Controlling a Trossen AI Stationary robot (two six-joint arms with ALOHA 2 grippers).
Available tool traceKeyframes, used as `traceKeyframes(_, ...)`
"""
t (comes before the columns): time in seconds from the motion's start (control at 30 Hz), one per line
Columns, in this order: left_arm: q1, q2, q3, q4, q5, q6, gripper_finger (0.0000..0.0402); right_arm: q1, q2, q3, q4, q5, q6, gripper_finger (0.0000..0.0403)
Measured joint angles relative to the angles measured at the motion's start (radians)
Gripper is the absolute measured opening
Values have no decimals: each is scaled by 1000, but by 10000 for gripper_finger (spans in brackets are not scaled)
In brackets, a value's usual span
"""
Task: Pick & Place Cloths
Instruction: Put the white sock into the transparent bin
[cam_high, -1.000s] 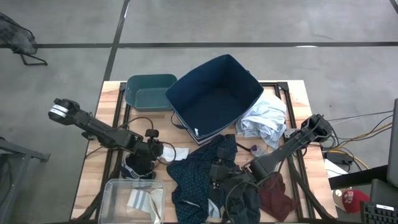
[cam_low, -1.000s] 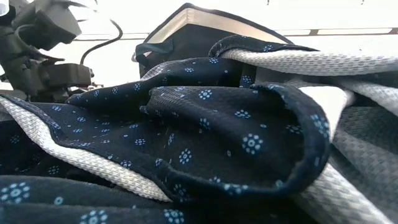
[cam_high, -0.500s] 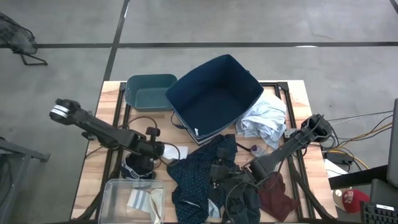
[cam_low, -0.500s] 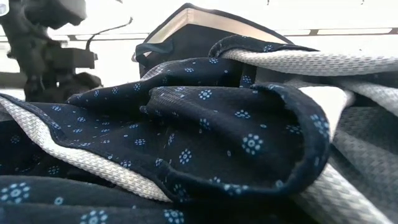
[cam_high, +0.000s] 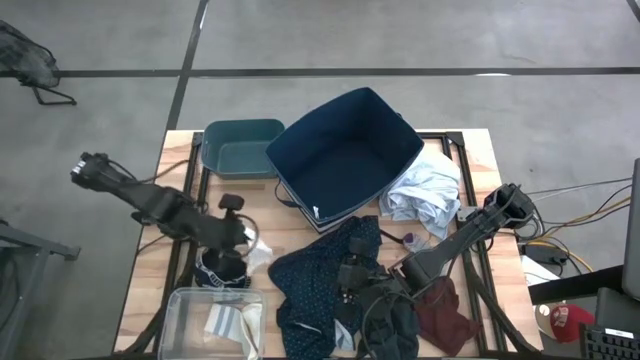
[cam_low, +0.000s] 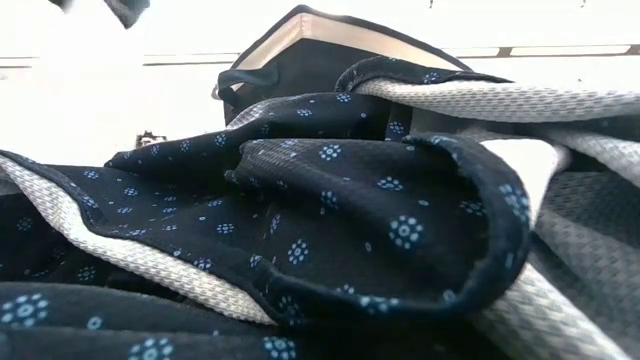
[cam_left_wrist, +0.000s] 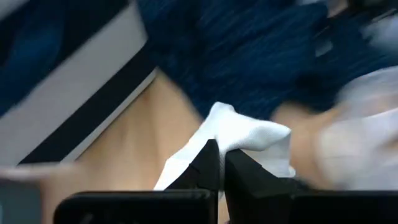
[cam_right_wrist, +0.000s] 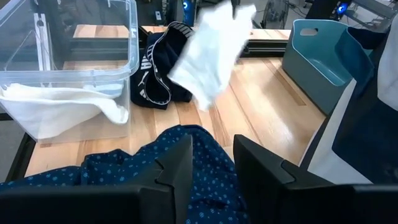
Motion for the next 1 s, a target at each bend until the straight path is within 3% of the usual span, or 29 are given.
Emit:
traceKeyframes(0.13, -90, -36, 74, 0, 54, -7, 10, 0, 0, 0, 0, 0, -1, 93)
traceKeyframes(0.4, -270, -70, 222, 25, 64, -30, 10, 0, 0, 0, 0, 2, -5, 58)
traceKeyframes(0.57, -354, -63, 266, 45, 131, -131, 10, 0, 0, 0, 0, 2, -12, 43)
traceKeyframes(0.73, -400, -44, 252, 43, 209, -242, 11, 0, 0, 0, -1, 2, -12, 36)
traceKeyframes(1.0, -425, 8, 120, 50, 233, -412, 12, 0, 0, 0, -2, 2, -12, 38)
